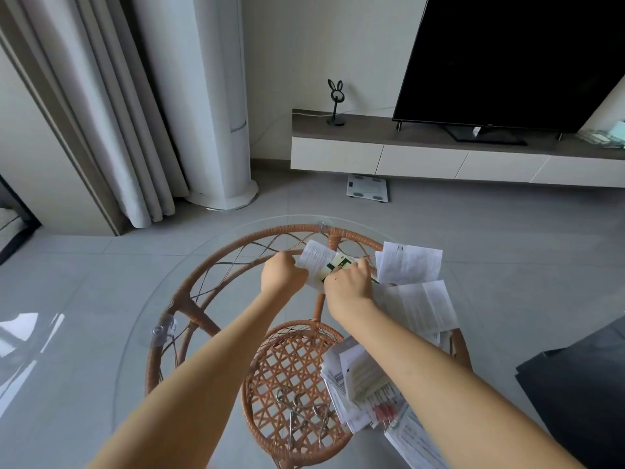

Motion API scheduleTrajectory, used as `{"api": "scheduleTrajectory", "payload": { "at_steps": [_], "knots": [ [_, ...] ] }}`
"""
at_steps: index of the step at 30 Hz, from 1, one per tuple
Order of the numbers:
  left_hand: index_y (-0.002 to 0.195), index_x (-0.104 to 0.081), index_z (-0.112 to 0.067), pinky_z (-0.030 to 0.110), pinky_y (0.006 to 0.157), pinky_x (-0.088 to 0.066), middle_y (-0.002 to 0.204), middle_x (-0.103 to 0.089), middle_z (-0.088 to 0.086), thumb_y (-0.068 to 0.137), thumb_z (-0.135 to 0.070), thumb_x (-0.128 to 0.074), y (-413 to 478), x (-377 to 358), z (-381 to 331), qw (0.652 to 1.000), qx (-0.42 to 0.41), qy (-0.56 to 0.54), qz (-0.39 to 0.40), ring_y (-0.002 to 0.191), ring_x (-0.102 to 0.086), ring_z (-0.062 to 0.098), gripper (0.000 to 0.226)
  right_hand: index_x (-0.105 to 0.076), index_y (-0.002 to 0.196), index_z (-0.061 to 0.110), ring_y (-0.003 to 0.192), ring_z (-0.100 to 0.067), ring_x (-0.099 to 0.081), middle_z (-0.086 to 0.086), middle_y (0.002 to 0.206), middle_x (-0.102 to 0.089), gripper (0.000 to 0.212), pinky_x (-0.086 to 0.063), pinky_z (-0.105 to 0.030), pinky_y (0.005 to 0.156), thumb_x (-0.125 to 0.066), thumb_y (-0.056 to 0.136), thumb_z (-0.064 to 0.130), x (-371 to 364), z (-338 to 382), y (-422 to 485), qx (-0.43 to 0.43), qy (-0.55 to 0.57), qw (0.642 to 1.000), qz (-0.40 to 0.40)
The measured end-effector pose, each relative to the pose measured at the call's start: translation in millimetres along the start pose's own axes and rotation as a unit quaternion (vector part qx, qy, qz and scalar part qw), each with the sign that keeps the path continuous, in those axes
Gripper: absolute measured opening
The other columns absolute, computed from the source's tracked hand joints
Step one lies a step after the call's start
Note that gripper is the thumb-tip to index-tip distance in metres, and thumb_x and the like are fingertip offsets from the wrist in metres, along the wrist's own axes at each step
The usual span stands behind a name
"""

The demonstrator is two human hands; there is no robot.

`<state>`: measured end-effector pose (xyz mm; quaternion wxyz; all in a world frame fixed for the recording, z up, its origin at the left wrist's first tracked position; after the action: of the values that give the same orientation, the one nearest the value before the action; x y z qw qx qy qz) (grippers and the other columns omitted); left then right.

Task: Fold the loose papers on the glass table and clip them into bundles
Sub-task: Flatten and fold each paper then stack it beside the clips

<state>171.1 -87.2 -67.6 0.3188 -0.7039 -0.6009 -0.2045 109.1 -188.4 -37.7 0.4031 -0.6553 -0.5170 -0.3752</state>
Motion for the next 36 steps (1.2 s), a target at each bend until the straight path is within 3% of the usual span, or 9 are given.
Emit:
{"api": "scheduleTrajectory", "payload": {
  "at_steps": [4, 13, 17, 20, 24, 29, 32, 34, 36],
  "knots": [
    [0.112, -0.061, -0.004, 0.037, 0.066, -0.059, 0.086, -0.068, 0.01, 0.076, 0.008, -0.055, 8.2, 0.5, 10.0, 0.995, 0.017, -0.103, -0.004, 0.071, -0.068, 0.023, 0.039, -0.064, 0.105, 0.015, 0.101, -0.022, -0.057, -0.002, 0.103, -0.066, 0.019, -0.032, -0.037, 0.096, -0.051, 0.092, 0.011, -0.5, 10.4, 9.3, 0.01, 0.013, 0.999, -0.029],
    [0.103, -0.063, -0.004, 0.023, 0.053, -0.056, 0.088, -0.067, 0.01, 0.08, 0.008, -0.057, -15.9, 79.0, 72.2, 0.96, 0.069, -0.247, -0.116, 0.06, -0.065, 0.017, 0.026, -0.063, 0.104, 0.008, 0.098, -0.029, -0.057, -0.01, 0.1, -0.067, 0.024, -0.038, -0.04, 0.097, -0.047, 0.089, -0.003, 56.4, 43.0, -6.7, 0.036, 0.183, 0.971, -0.152],
    [0.088, -0.066, 0.0, 0.021, 0.04, -0.048, 0.07, -0.066, 0.01, 0.074, 0.006, -0.057, -46.2, 112.0, 113.7, 0.963, 0.107, -0.21, -0.131, 0.044, -0.06, 0.013, 0.017, -0.066, 0.108, 0.009, 0.091, -0.025, -0.062, -0.01, 0.097, -0.07, 0.023, -0.04, -0.025, 0.07, -0.052, 0.092, 0.003, 90.0, 52.8, -42.1, 0.058, 0.388, 0.887, -0.243],
    [0.101, -0.062, -0.005, 0.036, 0.068, -0.054, 0.082, -0.066, 0.009, 0.074, -0.009, -0.068, -66.2, 130.0, 135.8, 0.982, 0.103, -0.093, -0.124, 0.079, -0.067, 0.029, 0.028, -0.07, 0.097, 0.009, 0.085, -0.022, -0.067, -0.008, 0.091, -0.073, 0.016, -0.049, -0.021, 0.065, -0.063, 0.085, 0.001, 96.2, 54.9, -82.2, 0.085, 0.491, 0.814, -0.298],
    [0.121, -0.06, -0.018, 0.037, 0.085, -0.041, 0.116, -0.057, 0.01, 0.072, -0.02, -0.08, -113.3, 139.9, 112.4, 0.974, -0.105, 0.132, -0.154, 0.106, -0.052, 0.033, 0.053, -0.072, 0.093, 0.009, 0.085, -0.014, -0.07, -0.002, 0.092, -0.074, 0.025, -0.044, -0.002, 0.076, -0.073, 0.073, -0.007, 66.8, 55.1, -146.7, 0.123, 0.527, 0.777, -0.323],
    [0.105, -0.07, -0.032, 0.031, 0.088, -0.044, 0.112, -0.064, -0.01, 0.058, -0.011, -0.084, -209.8, 84.3, 95.5, 0.908, -0.375, 0.186, -0.024, 0.106, -0.051, 0.012, 0.053, -0.07, 0.094, 0.013, 0.097, 0.002, -0.061, 0.007, 0.105, -0.069, 0.041, -0.053, -0.015, 0.08, -0.077, 0.064, -0.014, 7.1, 63.9, -208.2, 0.147, 0.547, 0.771, -0.291],
    [0.094, -0.072, -0.037, 0.017, 0.075, -0.044, 0.1, -0.066, -0.021, 0.066, -0.022, -0.075, -249.6, 58.3, 102.1, 0.891, -0.41, 0.194, 0.023, 0.09, -0.057, 0.003, 0.032, -0.068, 0.091, 0.024, 0.094, 0.009, -0.06, 0.016, 0.099, -0.068, 0.042, -0.054, -0.012, 0.074, -0.071, 0.068, -0.011, -21.9, 63.5, -227.0, 0.119, 0.581, 0.771, -0.232],
    [0.079, -0.072, -0.034, 0.017, 0.069, -0.041, 0.083, -0.066, -0.021, 0.081, -0.041, -0.062, -261.4, 59.5, 105.6, 0.908, -0.385, 0.167, -0.008, 0.075, -0.056, -0.001, 0.012, -0.068, 0.084, 0.023, 0.08, 0.006, -0.063, 0.017, 0.082, -0.071, 0.021, -0.05, -0.011, 0.062, -0.069, 0.075, 0.003, -30.4, 61.2, -238.1, 0.086, 0.581, 0.782, -0.207],
    [0.063, -0.067, -0.027, 0.014, 0.063, -0.037, 0.064, -0.061, -0.017, 0.086, -0.05, -0.047, -263.3, 66.9, 111.3, 0.936, -0.325, 0.12, -0.061, 0.061, -0.05, 0.001, 0.039, -0.068, 0.075, 0.02, 0.07, 0.007, -0.06, 0.02, 0.063, -0.064, 0.006, -0.043, -0.009, 0.054, -0.068, 0.079, 0.024, -29.8, 55.6, -244.5, 0.037, 0.568, 0.797, -0.199]
  ]
}}
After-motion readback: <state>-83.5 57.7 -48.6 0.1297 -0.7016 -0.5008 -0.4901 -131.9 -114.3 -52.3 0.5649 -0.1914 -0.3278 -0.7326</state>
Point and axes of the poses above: each hand's wrist, its own y-axis towards the middle knuckle, its own x-axis out of the back of the hand, z = x × y, the point moved 10 cm from there along y, towards the middle knuckle
